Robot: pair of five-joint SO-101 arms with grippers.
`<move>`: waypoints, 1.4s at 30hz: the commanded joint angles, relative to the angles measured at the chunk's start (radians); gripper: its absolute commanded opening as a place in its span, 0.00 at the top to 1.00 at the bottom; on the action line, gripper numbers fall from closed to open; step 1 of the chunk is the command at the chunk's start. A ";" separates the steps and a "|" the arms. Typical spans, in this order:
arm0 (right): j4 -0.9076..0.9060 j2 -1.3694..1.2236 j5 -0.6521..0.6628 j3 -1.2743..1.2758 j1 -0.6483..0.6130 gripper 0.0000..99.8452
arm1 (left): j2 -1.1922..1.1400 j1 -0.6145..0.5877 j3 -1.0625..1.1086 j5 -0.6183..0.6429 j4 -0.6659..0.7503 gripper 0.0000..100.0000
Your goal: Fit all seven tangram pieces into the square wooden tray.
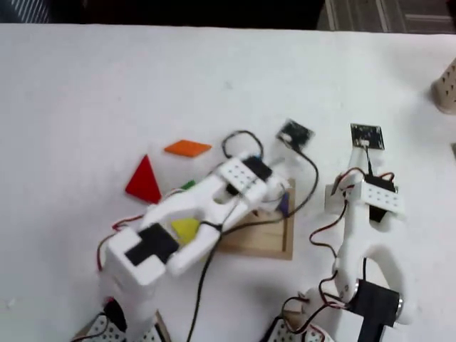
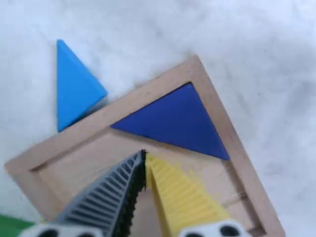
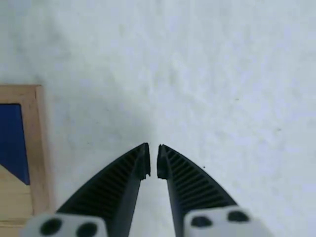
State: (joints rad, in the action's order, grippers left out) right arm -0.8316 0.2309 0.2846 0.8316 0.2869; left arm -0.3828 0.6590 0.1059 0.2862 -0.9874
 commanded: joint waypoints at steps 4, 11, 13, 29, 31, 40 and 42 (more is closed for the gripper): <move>0.012 0.033 -0.003 -0.005 0.008 0.97 | 0.154 -0.182 -0.048 0.003 -0.107 0.98; 0.013 0.033 -0.005 -0.003 0.004 0.97 | 0.269 -0.403 -0.048 -0.084 -0.198 0.98; 0.012 0.033 -0.005 -0.003 0.001 0.97 | 0.303 -0.496 -0.040 -0.175 -0.190 0.98; 0.015 0.035 -0.005 0.009 -0.038 0.97 | 0.532 -1.029 0.485 -0.210 0.230 0.98; 0.015 0.036 -0.009 0.008 -0.050 0.97 | 0.532 -1.052 0.497 -0.210 0.236 0.98; -0.194 0.036 0.170 -0.207 -0.410 0.96 | 0.530 -1.109 0.496 -0.199 0.290 0.98; -0.251 0.036 0.201 -0.290 -0.506 0.96 | 0.530 -1.124 0.496 -0.150 0.308 0.98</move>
State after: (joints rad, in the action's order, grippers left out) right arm -1.0004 0.2309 0.4212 0.6813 -0.0829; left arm 0.0944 -0.4396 0.6137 0.0913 -0.7188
